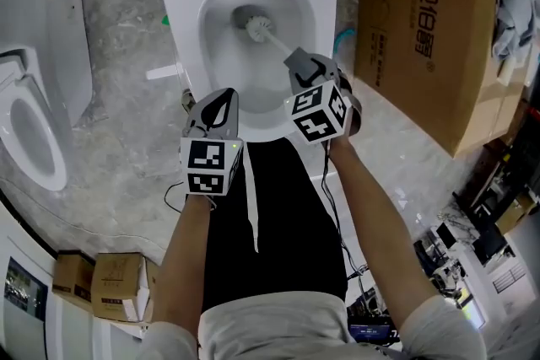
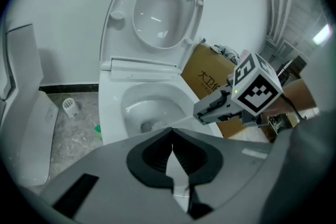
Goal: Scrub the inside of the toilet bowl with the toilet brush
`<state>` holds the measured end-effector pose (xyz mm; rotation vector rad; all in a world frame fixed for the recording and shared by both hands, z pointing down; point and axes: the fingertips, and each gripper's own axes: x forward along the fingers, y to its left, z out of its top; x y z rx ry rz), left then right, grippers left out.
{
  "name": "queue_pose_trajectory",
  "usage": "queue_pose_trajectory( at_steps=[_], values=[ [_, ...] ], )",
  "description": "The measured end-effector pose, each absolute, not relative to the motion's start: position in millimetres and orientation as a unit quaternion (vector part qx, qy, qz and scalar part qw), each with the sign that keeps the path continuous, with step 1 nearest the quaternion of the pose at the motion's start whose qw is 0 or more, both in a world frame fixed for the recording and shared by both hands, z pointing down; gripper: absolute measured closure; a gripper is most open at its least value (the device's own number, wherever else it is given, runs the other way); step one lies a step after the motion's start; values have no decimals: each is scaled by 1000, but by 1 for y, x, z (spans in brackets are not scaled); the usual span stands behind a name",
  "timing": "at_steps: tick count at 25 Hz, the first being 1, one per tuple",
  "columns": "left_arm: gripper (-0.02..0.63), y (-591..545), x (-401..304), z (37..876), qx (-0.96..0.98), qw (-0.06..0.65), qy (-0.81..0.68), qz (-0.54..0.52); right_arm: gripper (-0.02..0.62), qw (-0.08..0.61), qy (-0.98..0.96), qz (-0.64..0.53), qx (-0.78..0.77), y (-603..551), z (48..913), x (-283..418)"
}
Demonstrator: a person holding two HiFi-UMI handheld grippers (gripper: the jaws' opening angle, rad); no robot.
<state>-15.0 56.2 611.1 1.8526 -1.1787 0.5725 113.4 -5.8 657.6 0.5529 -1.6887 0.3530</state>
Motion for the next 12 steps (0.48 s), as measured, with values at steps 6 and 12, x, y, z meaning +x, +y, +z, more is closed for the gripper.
queue_pose_trajectory(
  at_steps=[6,12],
  values=[
    [595,56,-14,611,747,422,-458,234,449,616,-728,176,246,24,659,119],
    [595,60,-18,609,750,420,-453,237,450,614,-728,188,242,49,655,109]
  ],
)
